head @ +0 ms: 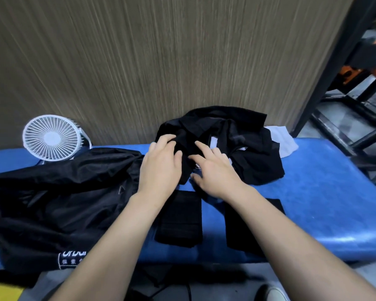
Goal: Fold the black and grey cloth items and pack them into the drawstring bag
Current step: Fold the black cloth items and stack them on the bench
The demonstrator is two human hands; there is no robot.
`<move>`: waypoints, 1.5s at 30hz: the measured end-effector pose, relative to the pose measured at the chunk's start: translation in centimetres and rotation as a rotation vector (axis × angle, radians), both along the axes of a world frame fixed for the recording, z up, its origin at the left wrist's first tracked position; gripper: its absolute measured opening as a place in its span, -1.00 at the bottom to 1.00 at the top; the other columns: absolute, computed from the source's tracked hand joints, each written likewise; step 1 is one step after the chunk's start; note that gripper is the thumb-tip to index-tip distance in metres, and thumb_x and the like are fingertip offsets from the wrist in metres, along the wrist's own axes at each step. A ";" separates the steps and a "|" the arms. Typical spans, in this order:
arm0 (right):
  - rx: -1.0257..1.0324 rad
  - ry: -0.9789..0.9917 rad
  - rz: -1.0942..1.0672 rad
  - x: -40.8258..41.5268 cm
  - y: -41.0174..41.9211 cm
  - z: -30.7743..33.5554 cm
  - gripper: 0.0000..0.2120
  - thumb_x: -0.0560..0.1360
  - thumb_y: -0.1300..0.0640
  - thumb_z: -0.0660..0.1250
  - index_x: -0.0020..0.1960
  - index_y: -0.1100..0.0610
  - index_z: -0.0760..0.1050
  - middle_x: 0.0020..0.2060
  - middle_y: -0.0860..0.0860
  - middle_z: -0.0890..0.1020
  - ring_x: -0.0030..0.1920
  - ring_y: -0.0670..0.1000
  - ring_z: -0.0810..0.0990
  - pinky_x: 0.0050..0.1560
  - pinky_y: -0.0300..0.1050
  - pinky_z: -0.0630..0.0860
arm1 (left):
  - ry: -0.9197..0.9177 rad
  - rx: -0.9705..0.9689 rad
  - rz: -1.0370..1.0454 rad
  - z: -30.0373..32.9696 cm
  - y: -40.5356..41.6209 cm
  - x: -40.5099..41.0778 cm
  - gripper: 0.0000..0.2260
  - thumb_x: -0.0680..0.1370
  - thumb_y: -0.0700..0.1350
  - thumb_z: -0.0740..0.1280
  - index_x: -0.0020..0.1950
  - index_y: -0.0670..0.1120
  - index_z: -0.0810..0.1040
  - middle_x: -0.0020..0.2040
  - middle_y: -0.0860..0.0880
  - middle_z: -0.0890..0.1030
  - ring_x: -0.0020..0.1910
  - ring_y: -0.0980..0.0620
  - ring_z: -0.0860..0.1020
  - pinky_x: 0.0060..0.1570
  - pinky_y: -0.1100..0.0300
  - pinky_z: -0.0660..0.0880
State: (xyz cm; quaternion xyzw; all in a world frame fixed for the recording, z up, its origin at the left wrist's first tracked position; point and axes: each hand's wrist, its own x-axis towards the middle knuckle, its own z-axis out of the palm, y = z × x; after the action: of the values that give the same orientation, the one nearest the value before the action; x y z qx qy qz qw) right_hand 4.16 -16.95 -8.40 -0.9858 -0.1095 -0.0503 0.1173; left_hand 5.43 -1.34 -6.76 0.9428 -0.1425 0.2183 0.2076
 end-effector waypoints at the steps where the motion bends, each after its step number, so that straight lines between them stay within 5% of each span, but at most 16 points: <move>1: 0.014 -0.011 0.004 -0.2 0.0 0.2 -0.48 0.58 -0.07 0.29 0.51 -0.02 0.33 0.61 0.02 0.05 0.43 0.15 0.23 0.35 0.04 0.25 | -0.010 -0.051 -0.023 0.4 0.2 -0.4 -0.74 0.65 -0.10 0.24 0.26 -0.20 0.57 0.39 0.10 0.46 0.10 -0.02 0.54 0.11 0.08 0.49; 4: 0.049 -0.051 0.031 -0.9 0.4 0.7 -0.54 0.57 -0.06 0.30 0.45 -0.09 0.39 0.61 0.03 0.05 0.42 0.14 0.23 0.33 0.04 0.25 | -0.016 -0.144 -0.086 1.1 0.9 -1.5 -0.76 0.64 -0.10 0.26 0.27 -0.13 0.57 0.31 0.18 0.47 -0.06 0.14 0.58 -0.01 0.20 0.50; 8: 0.131 -0.089 0.012 -1.9 1.7 1.1 -0.53 0.53 -0.13 0.36 0.36 0.05 0.43 0.58 0.03 0.17 0.41 0.13 0.29 0.34 0.05 0.24 | -0.076 -0.180 -0.230 1.3 1.9 -2.6 -0.83 0.58 -0.19 0.34 0.16 -0.11 0.60 0.15 0.11 0.52 0.04 0.17 0.53 0.07 0.32 0.44; 11: 0.330 -0.186 -0.133 -2.5 2.7 1.5 -0.46 0.43 -0.18 0.45 0.26 0.10 0.42 0.32 -0.02 0.46 0.26 0.07 0.46 0.22 0.03 0.37 | -0.124 -0.233 -0.292 1.8 2.5 -3.3 -0.85 0.55 -0.28 0.37 0.09 -0.13 0.59 0.09 0.06 0.52 0.06 0.12 0.53 0.09 0.25 0.45; 15: 0.620 -0.179 -0.317 -3.0 3.6 2.6 -0.53 0.38 -0.09 0.45 0.18 0.04 0.38 0.11 -0.08 0.52 0.10 0.03 0.56 0.10 0.02 0.47 | -0.201 -0.261 -0.372 2.4 3.0 -4.2 -0.84 0.54 -0.36 0.37 0.08 -0.19 0.62 0.08 -0.01 0.54 0.10 0.11 0.53 0.13 0.32 0.43; 20: 0.500 -0.283 -0.387 -3.1 2.1 3.0 -0.73 0.39 0.16 0.36 0.07 0.01 0.44 0.05 -0.04 0.58 0.05 0.09 0.59 0.05 0.08 0.50 | -0.279 -0.282 -0.382 3.0 3.5 -4.6 -0.83 0.50 -0.42 0.37 0.02 -0.23 0.63 0.04 -0.07 0.54 0.07 0.05 0.54 0.13 0.23 0.45; 25: 0.350 -0.373 -0.430 -4.2 -1.2 3.4 -0.86 0.41 0.21 0.34 -0.05 0.06 0.50 -0.12 -0.01 0.62 -0.06 0.12 0.57 -0.03 0.08 0.49 | -0.281 -0.284 -0.257 3.3 4.0 -4.4 -0.81 0.45 -0.43 0.37 -0.06 -0.16 0.55 -0.04 -0.01 0.50 -0.02 -0.01 0.49 0.02 0.17 0.44; 29: 0.390 -0.378 -0.438 -6.1 -3.4 3.8 -0.85 0.40 0.21 0.36 -0.08 0.02 0.51 -0.17 -0.06 0.64 -0.10 0.09 0.58 -0.04 0.08 0.50 | -0.203 -0.290 -0.129 3.2 4.0 -4.0 -0.69 0.48 -0.29 0.40 0.18 -0.05 0.52 0.01 0.10 0.51 0.03 0.04 0.44 0.09 0.15 0.43; 33: 0.359 -0.341 -0.443 -8.0 -4.9 4.3 -0.77 0.40 0.23 0.35 -0.02 -0.03 0.45 -0.17 -0.10 0.64 -0.18 0.07 0.49 -0.20 -0.04 0.39 | -0.290 -0.126 -0.046 2.5 3.9 -3.6 -0.86 0.44 -0.20 0.46 -0.04 -0.02 0.64 -0.07 0.05 0.49 -0.07 0.00 0.39 0.01 0.09 0.41; 40: 0.340 -0.363 -0.416 -10.3 -6.6 4.4 -0.63 0.32 0.37 0.27 0.01 -0.02 0.41 -0.19 -0.13 0.57 -0.21 0.09 0.46 -0.24 -0.06 0.32 | -0.191 -0.244 -0.174 1.9 3.1 -3.7 -0.64 0.32 -0.47 0.36 -0.19 -0.04 0.37 0.01 0.06 0.54 0.07 -0.02 0.46 0.08 0.00 0.45; 43: 0.515 -0.346 -0.424 -10.7 -7.6 4.1 -0.67 0.38 0.36 0.31 -0.02 -0.03 0.43 -0.18 -0.12 0.62 -0.19 0.04 0.52 -0.17 -0.06 0.44 | 0.019 -0.500 -0.184 1.9 2.6 -3.7 -0.69 0.41 -0.41 0.34 -0.16 -0.03 0.33 -0.03 0.09 0.64 -0.02 0.08 0.59 0.04 0.25 0.48; 45: 0.749 -0.316 -0.442 -10.8 -8.3 4.1 -0.68 0.41 0.35 0.32 0.01 -0.02 0.41 -0.18 -0.10 0.63 -0.21 -0.02 0.54 -0.16 -0.09 0.44 | 0.131 -0.615 -0.160 1.7 2.2 -3.4 -0.73 0.46 -0.33 0.35 -0.09 -0.01 0.35 -0.10 0.08 0.63 -0.19 0.05 0.58 -0.09 0.15 0.49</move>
State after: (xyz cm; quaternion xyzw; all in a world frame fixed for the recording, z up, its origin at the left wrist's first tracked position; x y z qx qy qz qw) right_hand -6.62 -25.23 -4.25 -0.8554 0.1127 -0.2598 0.4337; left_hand 2.03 0.91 -5.03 0.8338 -0.1300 0.1730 0.5078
